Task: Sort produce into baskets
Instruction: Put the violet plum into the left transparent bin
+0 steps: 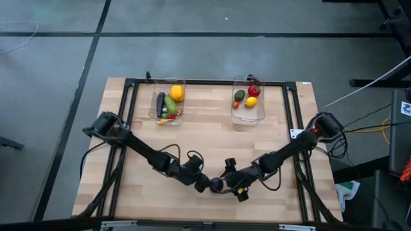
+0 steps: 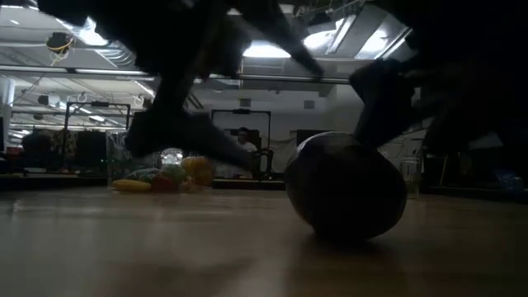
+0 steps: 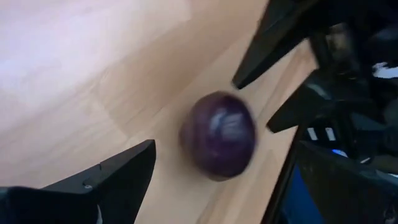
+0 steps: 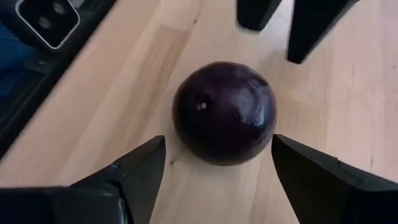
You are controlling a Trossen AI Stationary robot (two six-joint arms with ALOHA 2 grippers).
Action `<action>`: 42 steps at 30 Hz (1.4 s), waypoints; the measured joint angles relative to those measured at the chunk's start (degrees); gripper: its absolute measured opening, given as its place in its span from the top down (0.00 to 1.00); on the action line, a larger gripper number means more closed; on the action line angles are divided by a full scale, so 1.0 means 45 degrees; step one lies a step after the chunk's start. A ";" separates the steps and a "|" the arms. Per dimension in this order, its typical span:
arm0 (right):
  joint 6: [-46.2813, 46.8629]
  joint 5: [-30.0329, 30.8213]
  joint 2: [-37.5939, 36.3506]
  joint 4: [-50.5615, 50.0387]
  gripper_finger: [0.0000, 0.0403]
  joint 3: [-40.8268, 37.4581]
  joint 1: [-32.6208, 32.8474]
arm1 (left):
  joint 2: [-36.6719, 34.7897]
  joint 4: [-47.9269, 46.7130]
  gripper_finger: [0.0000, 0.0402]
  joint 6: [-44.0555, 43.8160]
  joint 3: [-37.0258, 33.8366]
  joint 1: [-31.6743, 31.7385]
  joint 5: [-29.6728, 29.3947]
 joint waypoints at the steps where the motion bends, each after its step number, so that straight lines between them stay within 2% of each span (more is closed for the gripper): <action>1: 0.0008 0.0007 0.0082 0.0042 0.28 0.0000 0.0000 | 0.0150 0.0000 0.06 -0.0239 0.0000 0.0014 0.0147; 9: 0.0304 0.1581 0.0138 0.0072 0.28 -0.0005 -0.0003 | 0.0957 0.0865 0.06 -0.0855 0.0000 0.0048 0.0581; 17: 0.0289 0.1782 0.0138 0.0200 0.28 -0.0005 -0.0010 | 0.1672 0.1742 0.06 -0.0852 0.0295 0.0053 0.0581; 22: 0.0277 0.2351 0.0138 0.0382 0.28 -0.0006 -0.0015 | 0.2227 0.1725 0.06 -0.0726 0.0908 0.0062 0.0586; 33: 0.0270 0.2306 0.0133 0.0573 0.28 -0.0005 -0.0015 | 0.2529 0.1441 0.06 -0.0854 0.1214 0.0218 0.0844; 42: 0.0230 0.2306 0.0122 0.0523 0.28 -0.0005 -0.0015 | 0.2529 0.1274 0.21 -0.0710 0.1200 0.0218 0.0843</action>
